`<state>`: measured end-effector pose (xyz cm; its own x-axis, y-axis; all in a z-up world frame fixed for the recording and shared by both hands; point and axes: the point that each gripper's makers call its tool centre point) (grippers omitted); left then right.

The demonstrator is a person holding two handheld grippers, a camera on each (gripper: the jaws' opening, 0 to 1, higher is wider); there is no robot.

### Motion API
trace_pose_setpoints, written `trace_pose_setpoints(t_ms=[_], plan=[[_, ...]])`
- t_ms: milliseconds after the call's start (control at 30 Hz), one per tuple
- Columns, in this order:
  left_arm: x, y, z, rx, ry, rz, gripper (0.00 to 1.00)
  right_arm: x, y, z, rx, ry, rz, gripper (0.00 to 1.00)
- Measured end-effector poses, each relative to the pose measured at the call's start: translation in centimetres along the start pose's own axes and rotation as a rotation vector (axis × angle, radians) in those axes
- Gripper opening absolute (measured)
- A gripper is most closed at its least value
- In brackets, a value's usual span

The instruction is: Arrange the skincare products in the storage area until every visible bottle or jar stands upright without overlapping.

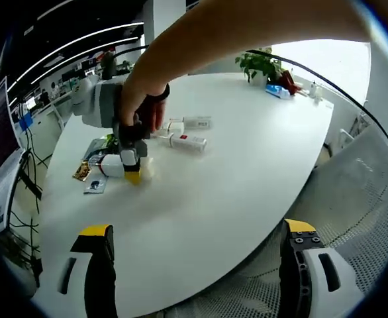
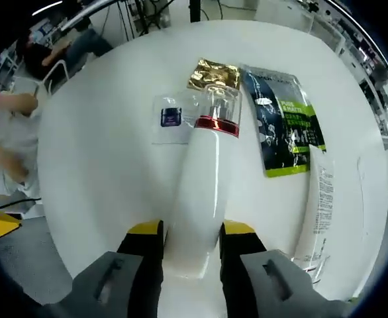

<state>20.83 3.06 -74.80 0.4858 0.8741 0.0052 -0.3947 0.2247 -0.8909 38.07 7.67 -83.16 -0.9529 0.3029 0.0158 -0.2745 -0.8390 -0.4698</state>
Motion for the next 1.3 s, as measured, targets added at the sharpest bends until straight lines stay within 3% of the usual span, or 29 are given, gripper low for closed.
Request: trace_pose_setpoints(t_ms=[333, 700, 1300], plan=[[-0.1, 0.2, -0.1, 0.012, 0.005, -0.003, 0.98, -0.5, 0.0, -0.1, -0.042, -0.001, -0.101, 0.28], [-0.1, 0.5, -0.1, 0.024, 0.005, -0.01, 0.98, -0.3, 0.4, 0.1, -0.039, 0.009, -0.083, 0.27], [-0.1, 0.8, -0.2, 0.044, 0.008, -0.034, 0.98, -0.1, 4.7, 2.4, -0.018, -0.005, -0.114, 0.27]])
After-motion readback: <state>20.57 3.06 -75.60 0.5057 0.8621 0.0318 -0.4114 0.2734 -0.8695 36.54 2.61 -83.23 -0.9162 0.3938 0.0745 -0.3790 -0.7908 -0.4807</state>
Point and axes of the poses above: the point that each gripper's makers call its tool centre point, and the gripper's own axes: z roughly backward along the fingers, x roughly to its left, y roughly out of its underside, and after that the axes turned 15 degrees about -x, right-handed
